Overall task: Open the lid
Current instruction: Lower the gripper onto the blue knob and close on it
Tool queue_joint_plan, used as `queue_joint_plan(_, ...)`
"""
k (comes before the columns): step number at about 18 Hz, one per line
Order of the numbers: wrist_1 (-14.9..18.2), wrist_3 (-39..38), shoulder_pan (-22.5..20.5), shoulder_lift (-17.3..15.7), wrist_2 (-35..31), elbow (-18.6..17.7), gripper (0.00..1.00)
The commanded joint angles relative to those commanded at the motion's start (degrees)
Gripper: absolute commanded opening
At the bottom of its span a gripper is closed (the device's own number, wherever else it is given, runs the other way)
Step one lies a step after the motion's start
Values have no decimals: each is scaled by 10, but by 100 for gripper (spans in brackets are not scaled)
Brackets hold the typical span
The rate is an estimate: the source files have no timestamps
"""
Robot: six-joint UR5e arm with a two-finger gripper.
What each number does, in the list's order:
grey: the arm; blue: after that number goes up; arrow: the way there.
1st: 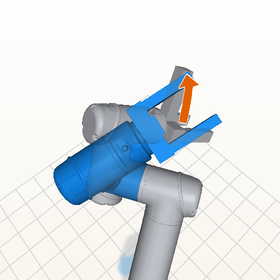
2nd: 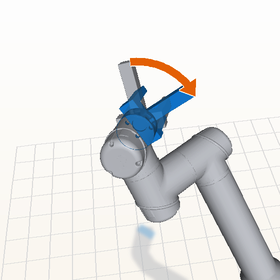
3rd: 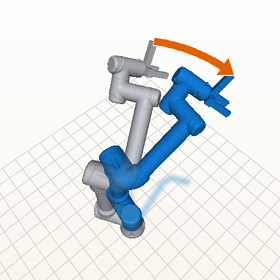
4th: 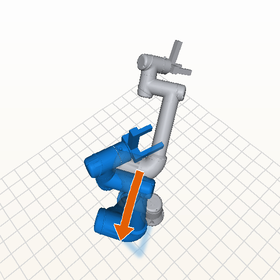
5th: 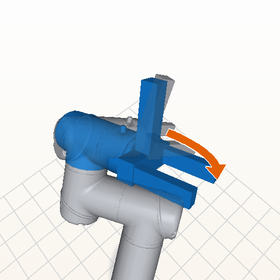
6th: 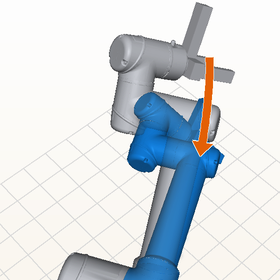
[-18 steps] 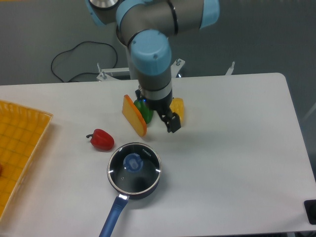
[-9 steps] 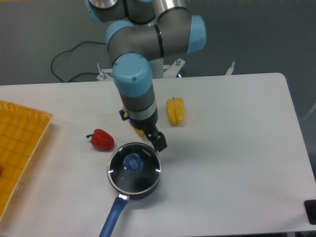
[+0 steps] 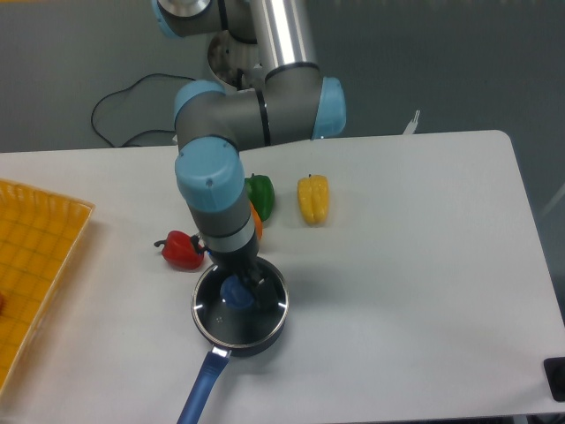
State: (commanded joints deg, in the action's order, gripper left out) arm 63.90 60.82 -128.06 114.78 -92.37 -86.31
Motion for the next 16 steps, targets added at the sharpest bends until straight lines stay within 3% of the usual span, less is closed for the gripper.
queue_joint_plan(16,4,-3,5,20,8,-2,100)
